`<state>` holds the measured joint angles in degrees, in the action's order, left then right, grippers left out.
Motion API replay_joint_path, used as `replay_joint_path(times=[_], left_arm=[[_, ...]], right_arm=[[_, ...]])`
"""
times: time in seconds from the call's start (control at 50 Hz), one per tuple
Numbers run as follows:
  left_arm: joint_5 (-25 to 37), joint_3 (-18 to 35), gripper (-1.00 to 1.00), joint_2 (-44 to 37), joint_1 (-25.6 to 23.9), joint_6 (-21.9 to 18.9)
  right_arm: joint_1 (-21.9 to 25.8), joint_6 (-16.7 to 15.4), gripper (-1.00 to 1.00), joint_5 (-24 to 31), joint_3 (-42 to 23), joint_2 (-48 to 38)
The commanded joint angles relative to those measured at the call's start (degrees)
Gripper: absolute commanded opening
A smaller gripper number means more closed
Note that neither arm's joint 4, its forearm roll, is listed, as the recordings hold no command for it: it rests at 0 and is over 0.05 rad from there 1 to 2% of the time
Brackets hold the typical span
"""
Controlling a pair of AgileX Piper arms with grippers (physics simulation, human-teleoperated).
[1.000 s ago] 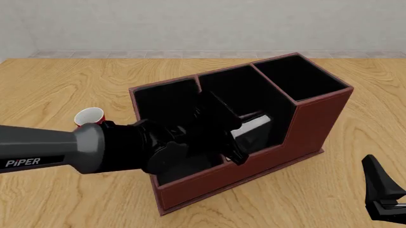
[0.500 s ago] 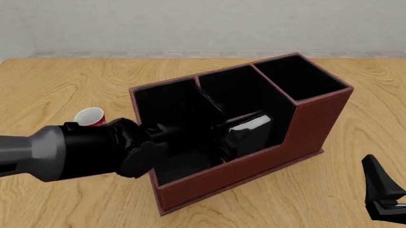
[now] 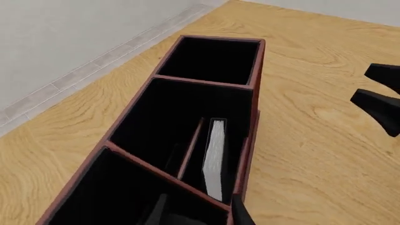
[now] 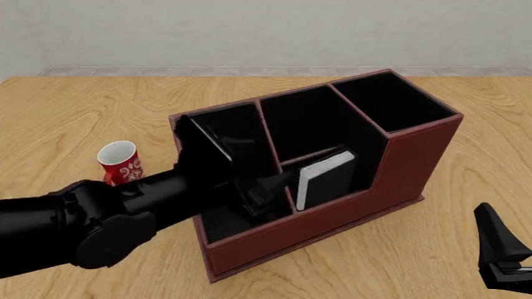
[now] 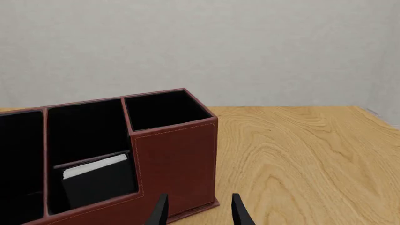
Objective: Pick up the book and place it in the back compartment of the caddy.
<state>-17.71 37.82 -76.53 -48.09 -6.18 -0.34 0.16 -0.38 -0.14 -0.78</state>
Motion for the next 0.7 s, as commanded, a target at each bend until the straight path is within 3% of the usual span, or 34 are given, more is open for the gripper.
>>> replay_joint_path(times=[0.02,0.3,0.56,0.66,0.7], left_arm=[[-1.39,-6.51,1.0,5.66,2.68,0.82],[5.2,-10.08,1.0,16.99,6.26,1.74],[11.78,-9.72,1.0,24.21,9.0,1.92],[13.35,-9.74,1.0,26.73,10.38,3.02],[14.98,-9.25,1.0,29.0,11.31,6.31]], right_arm=[[0.0,-0.01,1.0,0.0,0.0,0.0],[0.0,0.0,1.0,0.0,0.0,0.0],[0.0,-0.01,1.0,0.0,0.0,-0.01],[-0.01,0.01,1.0,0.01,0.0,0.01],[0.0,0.0,1.0,0.0,0.0,0.0]])
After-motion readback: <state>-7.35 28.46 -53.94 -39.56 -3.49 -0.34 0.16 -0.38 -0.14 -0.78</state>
